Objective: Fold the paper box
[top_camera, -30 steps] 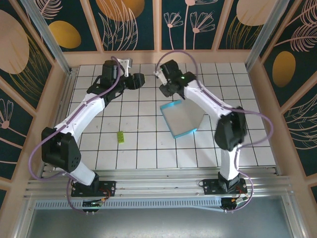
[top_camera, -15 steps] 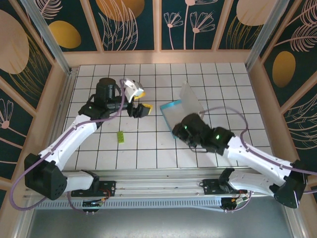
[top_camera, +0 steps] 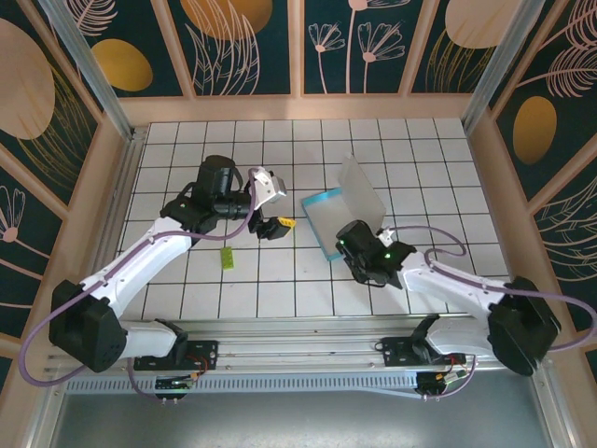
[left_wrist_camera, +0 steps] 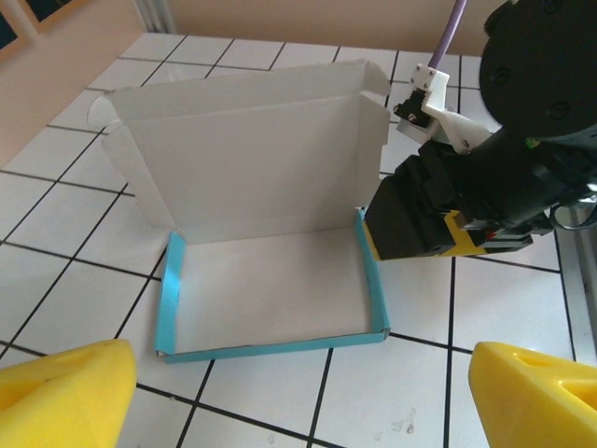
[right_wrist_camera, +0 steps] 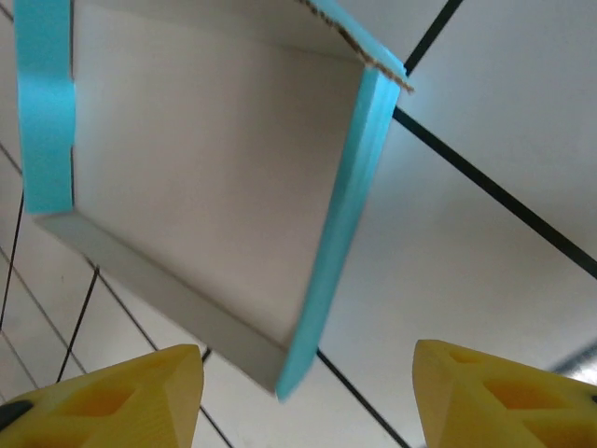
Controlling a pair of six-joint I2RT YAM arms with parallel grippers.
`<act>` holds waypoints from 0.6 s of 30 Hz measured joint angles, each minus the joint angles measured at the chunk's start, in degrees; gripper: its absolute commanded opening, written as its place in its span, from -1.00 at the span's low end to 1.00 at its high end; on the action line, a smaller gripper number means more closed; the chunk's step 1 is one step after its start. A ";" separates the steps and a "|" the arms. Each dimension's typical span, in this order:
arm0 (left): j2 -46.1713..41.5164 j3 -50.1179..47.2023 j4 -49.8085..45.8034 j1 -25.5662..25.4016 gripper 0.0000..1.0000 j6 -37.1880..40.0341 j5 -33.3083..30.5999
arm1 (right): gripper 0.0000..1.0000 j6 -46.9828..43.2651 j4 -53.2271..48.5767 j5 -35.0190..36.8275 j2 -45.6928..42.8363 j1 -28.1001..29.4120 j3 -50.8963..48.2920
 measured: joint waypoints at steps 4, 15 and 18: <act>-0.04 -1.51 1.92 0.00 0.95 -0.44 -1.84 | 0.17 -0.79 2.71 1.14 6.71 -1.27 0.22; -0.02 -2.71 7.32 0.00 0.97 -5.68 -10.91 | -0.58 -10.32 7.13 3.98 15.26 -3.13 3.08; -0.02 -2.71 8.74 0.00 0.98 -7.06 -13.38 | -0.77 -18.23 9.42 3.98 16.90 -4.63 3.98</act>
